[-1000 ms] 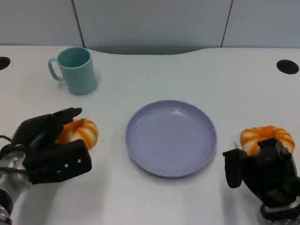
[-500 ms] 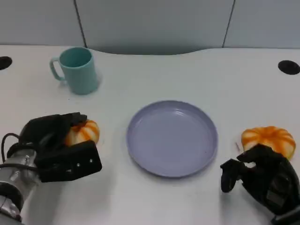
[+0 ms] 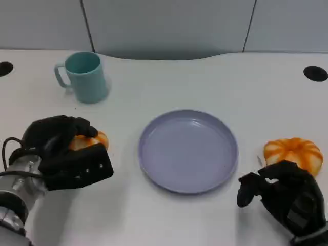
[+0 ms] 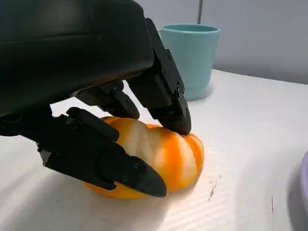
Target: Grasp the bread from the table and place it into the plate.
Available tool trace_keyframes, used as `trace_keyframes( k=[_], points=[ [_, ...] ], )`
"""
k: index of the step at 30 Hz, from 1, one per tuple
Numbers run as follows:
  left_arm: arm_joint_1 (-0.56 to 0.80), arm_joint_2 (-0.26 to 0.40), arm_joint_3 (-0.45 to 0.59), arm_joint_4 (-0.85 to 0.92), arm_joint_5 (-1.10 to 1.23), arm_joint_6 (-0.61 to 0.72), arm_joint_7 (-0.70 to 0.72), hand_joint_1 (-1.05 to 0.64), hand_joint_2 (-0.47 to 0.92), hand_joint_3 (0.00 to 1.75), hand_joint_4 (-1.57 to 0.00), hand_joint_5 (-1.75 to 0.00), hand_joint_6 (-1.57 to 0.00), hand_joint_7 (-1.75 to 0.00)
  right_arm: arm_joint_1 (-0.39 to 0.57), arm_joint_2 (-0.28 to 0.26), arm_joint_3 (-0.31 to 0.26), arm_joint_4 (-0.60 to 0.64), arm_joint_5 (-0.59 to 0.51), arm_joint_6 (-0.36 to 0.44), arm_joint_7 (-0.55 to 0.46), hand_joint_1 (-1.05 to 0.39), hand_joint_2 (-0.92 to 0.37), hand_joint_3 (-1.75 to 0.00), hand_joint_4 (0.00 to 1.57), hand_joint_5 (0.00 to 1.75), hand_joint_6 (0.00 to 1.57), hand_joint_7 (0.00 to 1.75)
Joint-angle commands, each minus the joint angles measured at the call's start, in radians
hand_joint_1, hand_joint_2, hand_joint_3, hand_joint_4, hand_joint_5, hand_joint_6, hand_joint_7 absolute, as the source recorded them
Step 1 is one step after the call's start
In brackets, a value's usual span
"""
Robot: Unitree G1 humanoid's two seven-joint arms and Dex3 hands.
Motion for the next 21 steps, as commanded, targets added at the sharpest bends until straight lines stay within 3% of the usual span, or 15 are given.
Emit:
trace_keyframes(
  k=[1,2,4,9,12,14,16,21],
  points=[
    [-0.029,0.037,0.002,-0.003,0.001,-0.034,0.030,-0.12,0.78,0.00,-1.12,-0.39,-1.11,-0.22,-0.012,0.043,-0.021,-0.034,0.035,-0.102,-0.010,-0.46,-0.91,0.00,0.95,1.23,1.05,0.55],
    [-0.037,0.040,0.006,-0.006,-0.003,-0.043,0.031,-0.12,0.79,0.01,-1.12,-0.39,-1.11,-0.22,-0.013,0.052,-0.024,-0.034,0.040,-0.124,-0.015,-0.46,-0.91,0.00,0.95,1.27,0.98,0.73],
    [-0.051,0.045,0.008,-0.009,-0.005,-0.053,0.037,-0.12,0.79,0.01,-1.12,-0.39,-1.11,-0.21,-0.021,0.057,-0.029,-0.024,0.049,-0.161,-0.006,-0.48,-0.91,0.00,0.93,1.33,0.91,0.89],
    [-0.087,0.058,0.016,-0.023,-0.014,-0.103,0.038,-0.16,0.82,0.02,-1.11,-0.38,-1.11,-0.19,-0.028,0.062,-0.028,-0.021,0.056,-0.170,-0.008,-0.50,-0.91,-0.01,0.93,1.38,0.89,0.96],
    [-0.103,0.060,0.021,-0.031,-0.019,-0.128,0.040,-0.20,0.84,0.02,-1.12,-0.38,-1.10,-0.18,-0.061,0.033,-0.035,0.032,0.069,-0.129,0.066,-0.48,-0.92,-0.06,0.85,1.44,0.84,0.94],
    [-0.112,0.061,0.024,-0.037,-0.020,-0.146,0.043,-0.22,0.84,0.02,-1.13,-0.40,-1.11,-0.18,-0.089,0.013,-0.047,0.076,0.083,-0.090,0.121,-0.52,-0.92,-0.09,0.83,1.32,0.88,0.68],
    [-0.120,0.058,0.023,-0.044,-0.017,-0.164,0.060,-0.22,0.83,0.01,-1.15,-0.42,-1.11,-0.17,-0.100,0.008,-0.048,0.083,0.080,-0.074,0.130,-0.56,-0.92,-0.08,0.85,1.29,0.92,0.58],
    [-0.135,0.040,0.015,-0.056,-0.010,-0.226,0.101,-0.23,0.83,0.00,-1.06,-0.73,-1.14,-0.14,-0.109,0.010,-0.045,0.070,0.077,-0.041,0.133,-0.55,-0.92,-0.07,0.87,1.30,0.96,0.54]
  ],
)
